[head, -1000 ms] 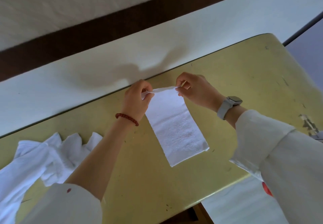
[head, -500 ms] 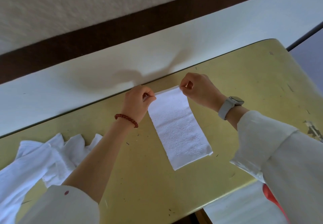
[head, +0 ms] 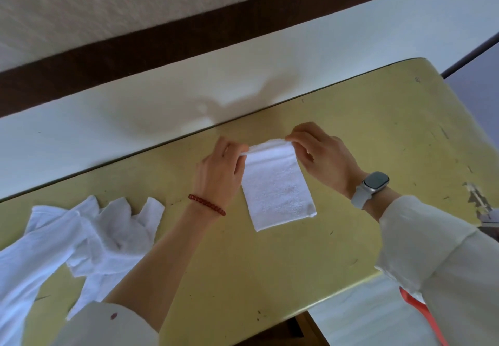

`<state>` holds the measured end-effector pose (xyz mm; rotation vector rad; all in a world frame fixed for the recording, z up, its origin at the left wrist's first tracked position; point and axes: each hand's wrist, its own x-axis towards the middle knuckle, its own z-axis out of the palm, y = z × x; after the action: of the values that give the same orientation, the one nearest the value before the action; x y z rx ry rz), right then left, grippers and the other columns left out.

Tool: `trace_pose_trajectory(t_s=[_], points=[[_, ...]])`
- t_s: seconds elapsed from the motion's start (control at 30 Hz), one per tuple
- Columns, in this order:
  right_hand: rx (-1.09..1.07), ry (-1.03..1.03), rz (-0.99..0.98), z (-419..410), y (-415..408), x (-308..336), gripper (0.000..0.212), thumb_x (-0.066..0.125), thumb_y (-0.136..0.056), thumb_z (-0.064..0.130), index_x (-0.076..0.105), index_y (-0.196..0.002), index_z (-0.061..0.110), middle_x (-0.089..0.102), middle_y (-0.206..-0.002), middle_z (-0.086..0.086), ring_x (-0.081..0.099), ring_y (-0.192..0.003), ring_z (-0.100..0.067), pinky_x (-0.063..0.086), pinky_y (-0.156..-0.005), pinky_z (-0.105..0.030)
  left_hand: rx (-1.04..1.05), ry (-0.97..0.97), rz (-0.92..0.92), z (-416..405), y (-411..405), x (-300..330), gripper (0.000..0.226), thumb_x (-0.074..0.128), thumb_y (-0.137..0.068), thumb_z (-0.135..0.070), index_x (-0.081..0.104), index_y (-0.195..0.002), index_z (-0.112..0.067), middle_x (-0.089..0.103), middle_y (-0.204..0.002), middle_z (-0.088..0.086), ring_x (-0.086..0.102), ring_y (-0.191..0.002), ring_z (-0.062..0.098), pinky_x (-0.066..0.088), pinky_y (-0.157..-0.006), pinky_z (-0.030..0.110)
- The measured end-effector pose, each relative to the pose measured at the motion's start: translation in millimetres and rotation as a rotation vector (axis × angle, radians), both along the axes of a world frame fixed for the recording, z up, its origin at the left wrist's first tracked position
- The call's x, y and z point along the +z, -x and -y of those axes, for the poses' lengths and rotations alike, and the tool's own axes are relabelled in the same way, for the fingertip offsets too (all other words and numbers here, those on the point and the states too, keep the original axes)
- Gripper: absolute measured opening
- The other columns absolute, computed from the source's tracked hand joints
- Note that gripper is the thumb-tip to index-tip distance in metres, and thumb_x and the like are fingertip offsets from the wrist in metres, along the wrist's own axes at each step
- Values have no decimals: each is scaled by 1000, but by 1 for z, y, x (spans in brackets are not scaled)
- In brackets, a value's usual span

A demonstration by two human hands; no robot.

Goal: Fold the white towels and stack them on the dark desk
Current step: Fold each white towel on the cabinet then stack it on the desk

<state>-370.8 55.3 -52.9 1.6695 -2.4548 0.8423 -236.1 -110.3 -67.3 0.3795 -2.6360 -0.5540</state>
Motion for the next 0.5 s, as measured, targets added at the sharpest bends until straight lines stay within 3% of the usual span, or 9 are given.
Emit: trace_pose_trajectory(t_s=[0.13, 0.3, 0.5], points=[[38, -72, -8, -33, -23, -23, 17, 48, -84, 5, 61, -95, 7, 65, -89, -8, 49, -42, -21, 38, -33, -25, -77, -6, 33, -26, -32, -16, 20, 47, -83, -16, 63, -74, -11, 61, -77, 1, 47, -39, 11, 32, -38, 12], [67, -135, -31, -62, -47, -42, 19, 47, -82, 6, 51, -99, 15, 65, -88, -6, 54, -46, -21, 37, -32, -25, -117, -19, 91, -51, -62, -40, 6, 46, -82, -16, 50, -81, -20, 62, -74, -2, 50, -41, 13, 38, -33, 18], [48, -160, -65, -78, -61, -48, 17, 44, -82, 7, 49, -97, 16, 64, -86, -4, 58, -55, -20, 35, -37, -23, -131, 48, 146, -65, -74, -45, 20, 46, -82, -16, 63, -72, -14, 63, -71, -4, 50, -42, 10, 35, -34, 15]])
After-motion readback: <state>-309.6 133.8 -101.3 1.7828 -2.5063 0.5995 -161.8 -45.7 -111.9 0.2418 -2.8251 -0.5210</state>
